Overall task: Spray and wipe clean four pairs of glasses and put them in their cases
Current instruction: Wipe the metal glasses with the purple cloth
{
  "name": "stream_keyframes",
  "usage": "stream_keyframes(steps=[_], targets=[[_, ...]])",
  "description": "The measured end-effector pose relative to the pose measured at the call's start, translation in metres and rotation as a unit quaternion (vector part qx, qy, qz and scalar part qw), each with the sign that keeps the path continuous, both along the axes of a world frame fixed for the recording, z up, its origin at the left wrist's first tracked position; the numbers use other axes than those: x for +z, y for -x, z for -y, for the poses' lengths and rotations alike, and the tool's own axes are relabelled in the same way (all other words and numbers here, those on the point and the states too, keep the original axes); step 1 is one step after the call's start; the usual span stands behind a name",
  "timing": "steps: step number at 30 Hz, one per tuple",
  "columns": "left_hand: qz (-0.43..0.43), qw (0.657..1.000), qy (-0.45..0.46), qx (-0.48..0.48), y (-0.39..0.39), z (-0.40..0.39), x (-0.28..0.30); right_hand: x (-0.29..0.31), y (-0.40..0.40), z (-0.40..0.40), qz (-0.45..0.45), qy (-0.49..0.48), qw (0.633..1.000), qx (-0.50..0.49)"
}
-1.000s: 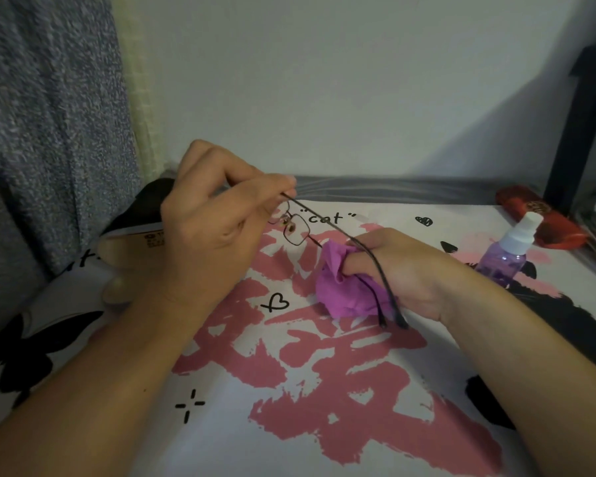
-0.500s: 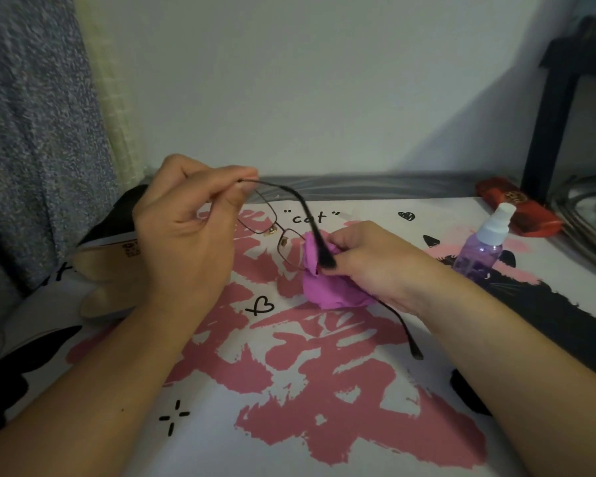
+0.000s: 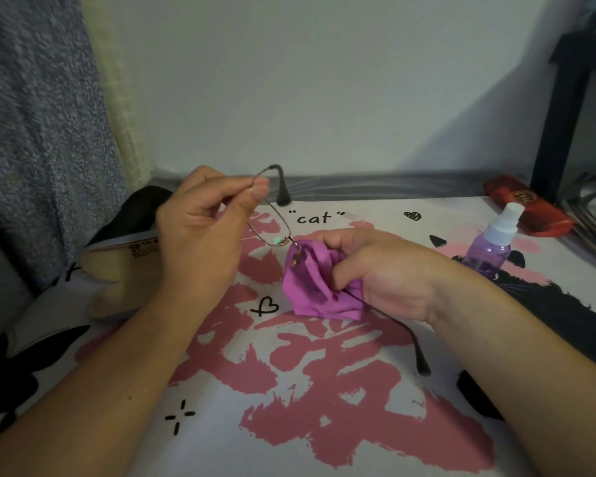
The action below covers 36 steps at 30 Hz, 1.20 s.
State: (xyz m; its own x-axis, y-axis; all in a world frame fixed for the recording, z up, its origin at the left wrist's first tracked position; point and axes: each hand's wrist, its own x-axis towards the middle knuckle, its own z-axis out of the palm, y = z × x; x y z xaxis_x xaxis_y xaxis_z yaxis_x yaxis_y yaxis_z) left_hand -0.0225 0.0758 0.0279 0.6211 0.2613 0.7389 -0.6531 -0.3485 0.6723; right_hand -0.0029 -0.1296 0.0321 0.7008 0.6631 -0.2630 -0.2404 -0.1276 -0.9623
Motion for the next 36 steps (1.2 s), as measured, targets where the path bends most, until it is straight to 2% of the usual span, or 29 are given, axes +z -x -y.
stream_keyframes(steps=[3, 7, 10, 15, 21, 25, 27, 32, 36], targets=[[-0.003, 0.999, 0.035, -0.001, -0.003, -0.003, -0.001, 0.005, 0.002, 0.002, -0.035, -0.051, 0.997, 0.054], [0.001, 0.999, 0.035, -0.003, -0.003, -0.003, 0.000, 0.012, 0.003, 0.006, -0.067, -0.111, 0.985, 0.115], [-0.003, 0.999, 0.035, -0.001, -0.002, -0.002, -0.002, 0.010, 0.005, 0.005, -0.050, -0.067, 0.994, 0.063], [-0.001, 1.000, 0.028, 0.001, 0.000, -0.001, -0.001, 0.011, 0.014, -0.005, 0.103, 0.060, 0.992, -0.034], [0.020, 1.000, -0.010, 0.010, 0.002, 0.004, 0.001, 0.011, 0.017, -0.007, 0.124, 0.065, 0.989, -0.048], [0.003, 1.000, 0.004, 0.000, -0.002, -0.001, -0.002, 0.011, 0.020, -0.010, 0.181, 0.076, 0.980, -0.029], [0.000, 1.000, 0.000, 0.003, -0.004, -0.004, -0.002, 0.011, 0.019, -0.010, 0.184, 0.080, 0.980, -0.011], [0.000, 1.000, -0.004, 0.011, -0.004, -0.004, 0.001, 0.007, 0.012, -0.004, 0.044, 0.029, 0.998, 0.024], [-0.002, 1.000, -0.019, 0.005, -0.002, 0.000, 0.003, 0.010, 0.016, -0.007, 0.126, 0.090, 0.988, -0.017]])
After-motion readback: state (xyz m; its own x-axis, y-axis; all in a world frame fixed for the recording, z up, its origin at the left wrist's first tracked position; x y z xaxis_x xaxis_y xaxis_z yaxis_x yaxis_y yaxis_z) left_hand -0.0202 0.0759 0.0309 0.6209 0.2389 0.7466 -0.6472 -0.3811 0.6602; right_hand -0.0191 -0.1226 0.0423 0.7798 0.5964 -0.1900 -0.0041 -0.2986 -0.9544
